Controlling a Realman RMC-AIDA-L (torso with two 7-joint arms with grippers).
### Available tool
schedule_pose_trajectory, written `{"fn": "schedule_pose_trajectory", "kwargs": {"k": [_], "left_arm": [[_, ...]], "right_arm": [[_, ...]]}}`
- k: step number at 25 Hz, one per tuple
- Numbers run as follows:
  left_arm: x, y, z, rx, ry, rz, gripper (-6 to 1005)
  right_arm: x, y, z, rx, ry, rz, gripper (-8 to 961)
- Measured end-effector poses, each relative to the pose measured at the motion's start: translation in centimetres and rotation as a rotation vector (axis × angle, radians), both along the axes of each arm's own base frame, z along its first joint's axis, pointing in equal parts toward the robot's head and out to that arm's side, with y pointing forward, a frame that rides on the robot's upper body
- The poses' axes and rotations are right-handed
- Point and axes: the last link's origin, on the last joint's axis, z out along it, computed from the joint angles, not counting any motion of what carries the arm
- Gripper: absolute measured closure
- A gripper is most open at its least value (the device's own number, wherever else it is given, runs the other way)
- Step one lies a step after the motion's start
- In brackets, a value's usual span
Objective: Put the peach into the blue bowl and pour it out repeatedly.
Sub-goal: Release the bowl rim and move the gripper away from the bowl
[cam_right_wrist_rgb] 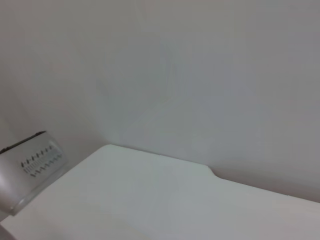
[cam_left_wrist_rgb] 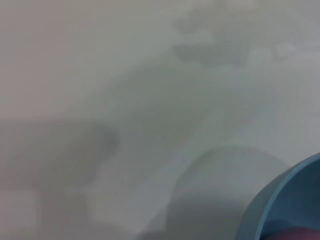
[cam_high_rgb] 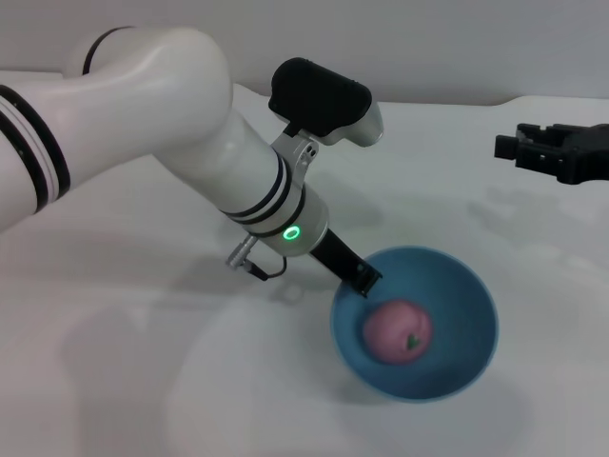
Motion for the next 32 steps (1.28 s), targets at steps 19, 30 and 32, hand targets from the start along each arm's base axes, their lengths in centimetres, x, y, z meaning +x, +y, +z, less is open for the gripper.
{"fn": "schedule_pose_trajectory", "kwargs": {"k": [19,30,32], "left_arm": [[-1.2,3.1,3.3,0.192,-0.157,0.162,630],[-6.8,4.8,11.9,0.517,-0.770,0.360,390],[-8.7,4.3,13.8,0.608,-0.935,0.401,390]], "right_arm": [[1.1,0.3,0.1,0.097,0.066,-0.034,479],[3.4,0.7,0.5,0.229,0.204,-0.193,478],[4.0,0.8,1.0,0.271,0.281,-0.244,478]]}}
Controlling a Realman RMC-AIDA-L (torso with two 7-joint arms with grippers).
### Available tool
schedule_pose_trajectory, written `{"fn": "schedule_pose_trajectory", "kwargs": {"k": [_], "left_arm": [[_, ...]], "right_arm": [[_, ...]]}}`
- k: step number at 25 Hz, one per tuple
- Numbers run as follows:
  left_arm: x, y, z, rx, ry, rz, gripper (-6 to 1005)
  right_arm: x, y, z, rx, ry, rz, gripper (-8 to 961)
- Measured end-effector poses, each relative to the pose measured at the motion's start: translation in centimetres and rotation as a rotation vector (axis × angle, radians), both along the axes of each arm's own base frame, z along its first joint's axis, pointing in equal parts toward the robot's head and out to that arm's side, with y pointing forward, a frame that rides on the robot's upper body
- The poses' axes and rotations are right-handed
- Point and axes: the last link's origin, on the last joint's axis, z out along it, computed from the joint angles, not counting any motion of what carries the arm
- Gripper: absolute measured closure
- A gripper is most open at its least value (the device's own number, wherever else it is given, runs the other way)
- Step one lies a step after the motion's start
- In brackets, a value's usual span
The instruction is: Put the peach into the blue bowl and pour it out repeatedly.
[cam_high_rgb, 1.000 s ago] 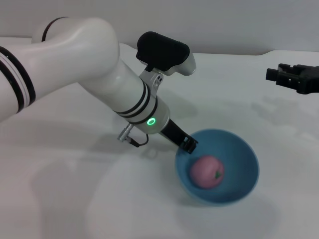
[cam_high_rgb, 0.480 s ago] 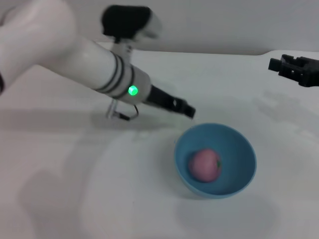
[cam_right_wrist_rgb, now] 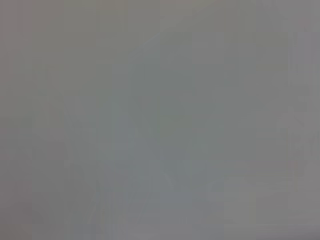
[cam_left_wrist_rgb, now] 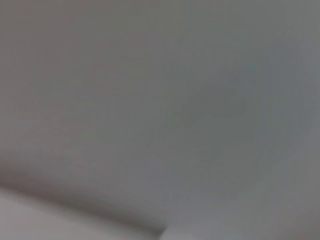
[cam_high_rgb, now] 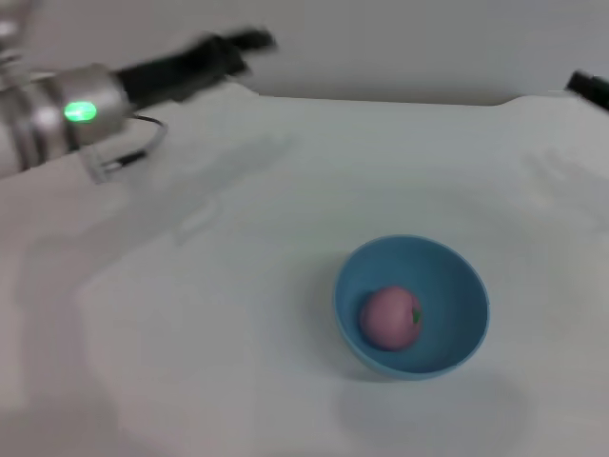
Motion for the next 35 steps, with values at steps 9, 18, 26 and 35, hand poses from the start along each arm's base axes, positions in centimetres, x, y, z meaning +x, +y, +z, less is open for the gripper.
{"fn": "schedule_pose_trajectory", "kwargs": {"k": [9,18,26,35], "left_arm": [[-7.2,-5.5,4.7,0.570,-0.275,0.075,392],[-7.9,-7.7,0.9,0.879,0.545,-0.214,396],[-7.5,-8.2,-2.7,0.900,1.079,-0.428,396],[-8.4,-8.8,-2.4,0.892,0.894,-0.210,396]], "right_arm": [[7.6,-2.9,3.4,0.388,0.524,-0.389,479],[9.9,-5.2,1.1,0.565,0.046,-0.365,478],[6.5,-5.9,-2.5,0.772,-0.496,-0.159,478],[4.4,-6.1,-2.5,0.934,-0.596,-0.164,478]]}}
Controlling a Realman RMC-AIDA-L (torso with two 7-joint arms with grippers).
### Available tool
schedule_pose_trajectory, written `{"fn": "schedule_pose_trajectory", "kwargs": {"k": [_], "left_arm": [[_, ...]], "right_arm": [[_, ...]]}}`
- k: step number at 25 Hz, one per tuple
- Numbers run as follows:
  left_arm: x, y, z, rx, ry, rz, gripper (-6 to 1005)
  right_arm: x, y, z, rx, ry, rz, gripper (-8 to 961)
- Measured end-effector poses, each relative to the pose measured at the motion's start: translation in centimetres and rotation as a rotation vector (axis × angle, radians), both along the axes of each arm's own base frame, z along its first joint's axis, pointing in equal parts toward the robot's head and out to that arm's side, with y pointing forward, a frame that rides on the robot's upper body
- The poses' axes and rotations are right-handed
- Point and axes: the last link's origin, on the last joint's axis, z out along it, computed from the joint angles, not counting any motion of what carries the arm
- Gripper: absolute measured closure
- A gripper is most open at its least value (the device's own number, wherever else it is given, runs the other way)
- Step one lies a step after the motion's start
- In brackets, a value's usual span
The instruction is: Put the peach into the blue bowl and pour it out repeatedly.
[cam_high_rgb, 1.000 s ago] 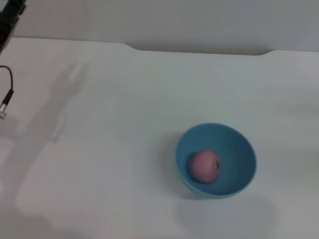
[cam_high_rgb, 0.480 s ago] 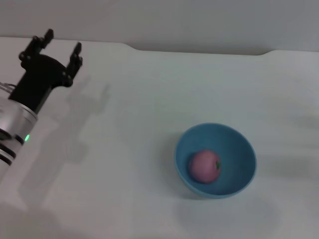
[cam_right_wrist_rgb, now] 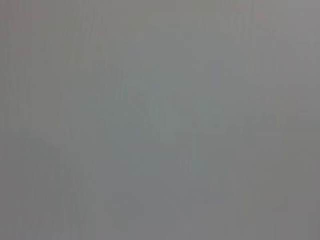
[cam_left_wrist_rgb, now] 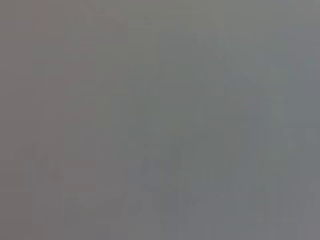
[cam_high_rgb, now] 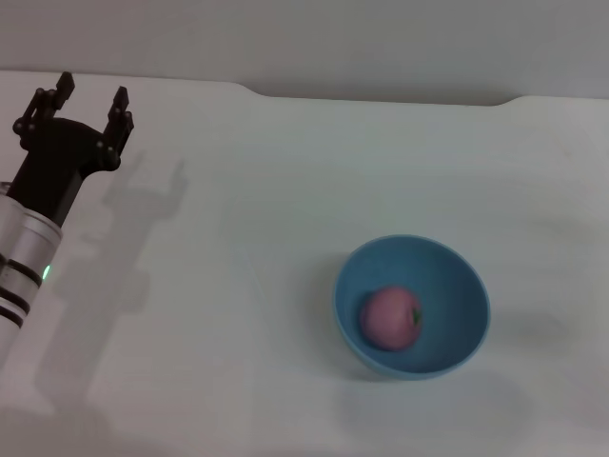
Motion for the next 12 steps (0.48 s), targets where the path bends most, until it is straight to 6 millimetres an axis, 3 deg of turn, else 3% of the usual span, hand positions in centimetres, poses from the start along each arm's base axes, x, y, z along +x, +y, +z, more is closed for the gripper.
{"fn": "schedule_pose_trajectory", "kwargs": {"k": [12], "left_arm": [[0.0,0.0,0.1,-0.007,-0.063,0.003,396]], "right_arm": [[0.3,1.1,0.1,-0.044,-0.023,-0.016,478]]}}
